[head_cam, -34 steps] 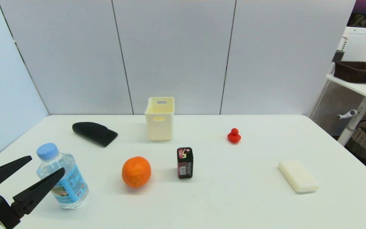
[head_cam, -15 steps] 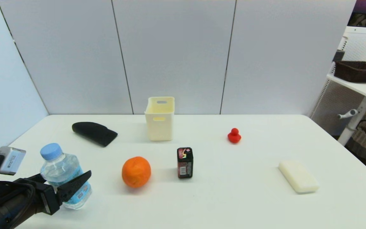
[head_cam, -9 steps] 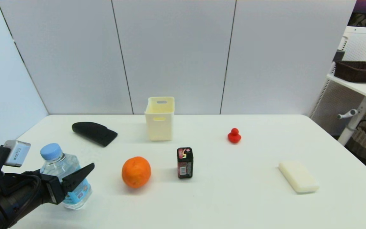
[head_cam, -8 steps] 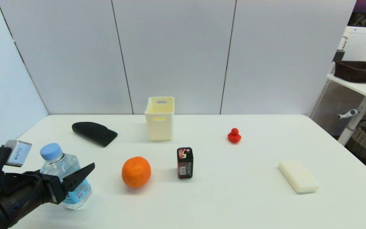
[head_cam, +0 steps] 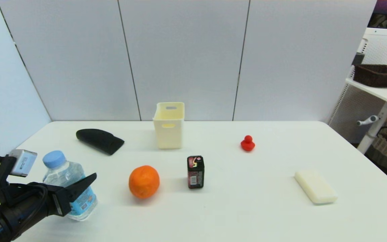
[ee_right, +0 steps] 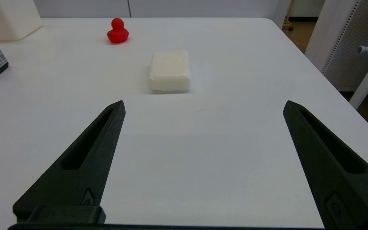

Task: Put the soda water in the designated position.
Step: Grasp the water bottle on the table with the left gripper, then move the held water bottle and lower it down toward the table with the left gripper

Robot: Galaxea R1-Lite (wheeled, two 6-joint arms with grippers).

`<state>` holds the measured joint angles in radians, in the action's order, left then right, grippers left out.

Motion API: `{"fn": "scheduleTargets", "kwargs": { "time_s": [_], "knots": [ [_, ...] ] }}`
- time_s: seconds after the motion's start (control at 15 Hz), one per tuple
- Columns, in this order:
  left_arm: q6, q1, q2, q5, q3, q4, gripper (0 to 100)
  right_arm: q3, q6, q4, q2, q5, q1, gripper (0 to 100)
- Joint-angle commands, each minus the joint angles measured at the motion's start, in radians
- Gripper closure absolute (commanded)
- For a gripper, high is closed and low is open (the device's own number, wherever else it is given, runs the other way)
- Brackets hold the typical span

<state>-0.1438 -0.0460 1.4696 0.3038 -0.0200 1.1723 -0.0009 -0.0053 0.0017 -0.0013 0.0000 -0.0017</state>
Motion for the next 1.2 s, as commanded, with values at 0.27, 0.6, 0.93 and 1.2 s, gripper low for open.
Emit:
{"fn": "scheduleTargets", "kwargs": {
  "time_s": [0.27, 0.6, 0.93, 1.2],
  "knots": [
    [0.004, 0.0, -0.003, 0.001, 0.008, 0.033, 100, 0.001, -0.001, 0.0, 0.001, 0.0, 0.002, 0],
    [0.096, -0.005, -0.002, 0.003, -0.143, 0.033, 100, 0.001, -0.001, 0.0, -0.002, 0.0, 0.0, 0],
    [0.107, -0.163, 0.08, 0.005, -0.443, -0.08, 100, 0.001, -0.001, 0.0, -0.002, 0.0, 0.0, 0],
    [0.107, -0.293, 0.201, 0.005, -0.808, -0.241, 100, 0.001, -0.001, 0.0, -0.002, 0.0, 0.0, 0]
  ]
}}
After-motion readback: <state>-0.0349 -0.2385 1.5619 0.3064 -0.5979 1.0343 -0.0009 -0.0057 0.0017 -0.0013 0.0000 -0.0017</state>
